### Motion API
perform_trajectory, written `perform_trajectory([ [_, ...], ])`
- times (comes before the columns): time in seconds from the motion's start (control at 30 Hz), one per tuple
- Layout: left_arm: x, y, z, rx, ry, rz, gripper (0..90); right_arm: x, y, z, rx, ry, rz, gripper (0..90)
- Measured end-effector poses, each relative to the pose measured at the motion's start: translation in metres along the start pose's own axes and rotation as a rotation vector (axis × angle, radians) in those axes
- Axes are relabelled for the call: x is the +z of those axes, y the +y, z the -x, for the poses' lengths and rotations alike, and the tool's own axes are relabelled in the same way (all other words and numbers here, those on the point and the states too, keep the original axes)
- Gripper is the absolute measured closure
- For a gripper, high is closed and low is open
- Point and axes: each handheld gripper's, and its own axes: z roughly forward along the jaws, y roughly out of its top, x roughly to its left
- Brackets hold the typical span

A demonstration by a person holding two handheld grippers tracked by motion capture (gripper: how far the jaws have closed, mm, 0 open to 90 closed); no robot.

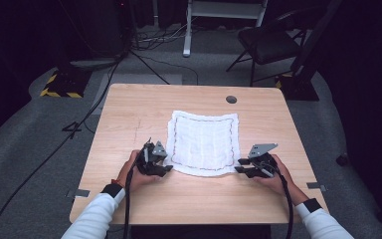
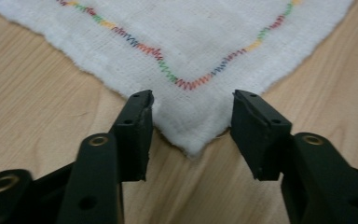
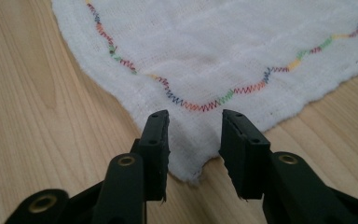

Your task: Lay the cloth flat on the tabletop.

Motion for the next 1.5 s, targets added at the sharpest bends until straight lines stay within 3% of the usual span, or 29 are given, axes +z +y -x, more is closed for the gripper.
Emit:
perform_trajectory([
  [0.13, 0.001, 0.0, 0.002, 0.015, -0.028, 0.007, 59.2, -0.001, -0.003, 0.001, 0.008, -0.001, -0.001, 65.8],
  [0.47, -0.002, -0.002, 0.001, 0.023, -0.038, 0.01, 82.7, -0.001, -0.004, -0.001, 0.011, 0.038, 0.0, 83.6],
  [0.77, -0.005, -0.006, 0.007, 0.033, -0.074, 0.006, 85.8, -0.007, -0.01, -0.006, 0.011, 0.042, -0.005, 86.0],
  [0.97, -0.011, -0.012, 0.024, 0.064, -0.1, -0.001, 85.9, -0.015, -0.018, -0.012, 0.015, 0.043, -0.008, 86.0],
  [1.03, -0.013, -0.013, 0.03, 0.092, -0.098, -0.012, 85.8, -0.017, -0.021, -0.014, 0.02, 0.042, -0.011, 85.9],
  [1.17, -0.016, -0.016, 0.035, 0.093, -0.087, -0.009, 81.7, -0.022, -0.025, -0.018, 0.024, 0.025, -0.015, 85.7],
  [1.27, -0.021, -0.019, 0.034, 0.07, -0.072, 0.009, 74.6, -0.025, -0.027, -0.018, 0.029, 0.006, -0.026, 85.6],
  [1.4, -0.028, -0.018, 0.026, 0.041, 0.009, 0.025, 54.7, -0.033, -0.03, -0.014, 0.05, -0.025, -0.015, 85.8],
  [1.5, -0.031, -0.016, 0.018, -0.006, 0.062, 0.042, 36.0, -0.04, -0.029, -0.009, 0.072, -0.037, 0.032, 80.6],
])
